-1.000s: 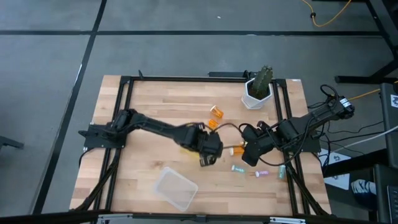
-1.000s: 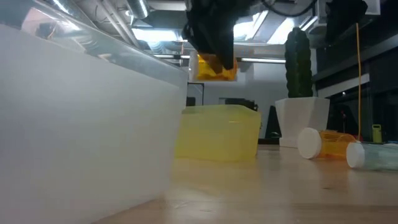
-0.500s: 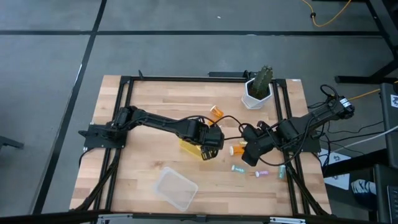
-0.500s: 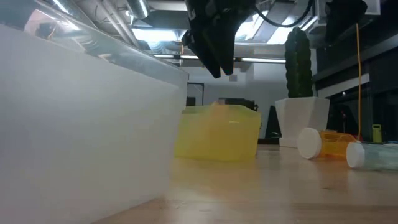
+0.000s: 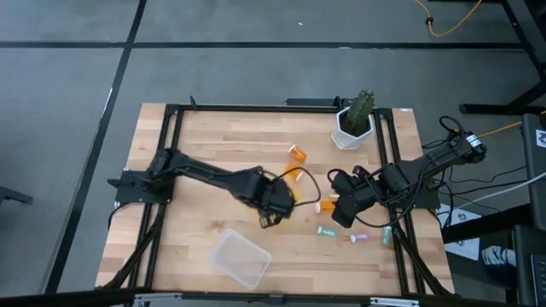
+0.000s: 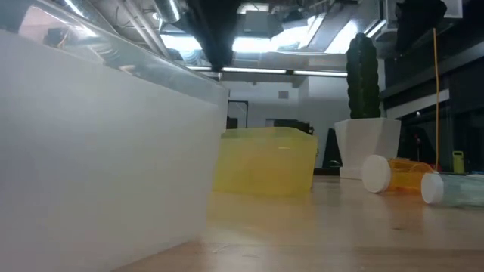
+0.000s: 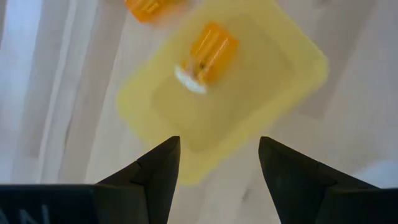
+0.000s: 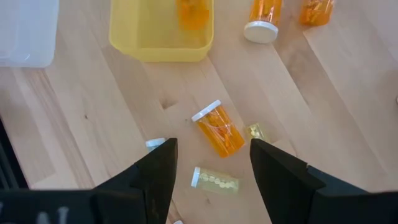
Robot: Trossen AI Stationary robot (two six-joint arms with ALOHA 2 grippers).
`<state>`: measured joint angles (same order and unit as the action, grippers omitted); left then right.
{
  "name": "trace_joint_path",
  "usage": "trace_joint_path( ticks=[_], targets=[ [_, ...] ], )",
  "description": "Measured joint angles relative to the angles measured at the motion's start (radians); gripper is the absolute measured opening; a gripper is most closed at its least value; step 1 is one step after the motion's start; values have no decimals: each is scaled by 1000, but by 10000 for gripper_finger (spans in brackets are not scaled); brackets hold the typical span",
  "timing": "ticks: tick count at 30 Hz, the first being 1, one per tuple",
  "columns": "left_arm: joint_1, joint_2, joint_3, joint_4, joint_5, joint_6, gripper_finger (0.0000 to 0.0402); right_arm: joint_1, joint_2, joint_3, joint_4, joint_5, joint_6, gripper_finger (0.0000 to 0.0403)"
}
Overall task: Pick and place medicine bottles into bin by pill shape (circle, oval)
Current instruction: Put the yellow bottled tablet into the transparent bin
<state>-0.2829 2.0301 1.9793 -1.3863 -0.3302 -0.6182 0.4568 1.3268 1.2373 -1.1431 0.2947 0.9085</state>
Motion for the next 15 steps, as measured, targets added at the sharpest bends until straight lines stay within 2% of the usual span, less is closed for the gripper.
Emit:
trace_joint_path(
  ticks=[4,11,15],
  targets=[
    [-81,-66,0,-71,-1,-7,212,0,0,0,0,0,0,205],
    [-195,-177,0,-189,-27,78,212,0,0,0,2,0,4,205],
    [-245,-266,-10,-185,-61,113,212,0,0,0,8,0,5,205]
  ],
)
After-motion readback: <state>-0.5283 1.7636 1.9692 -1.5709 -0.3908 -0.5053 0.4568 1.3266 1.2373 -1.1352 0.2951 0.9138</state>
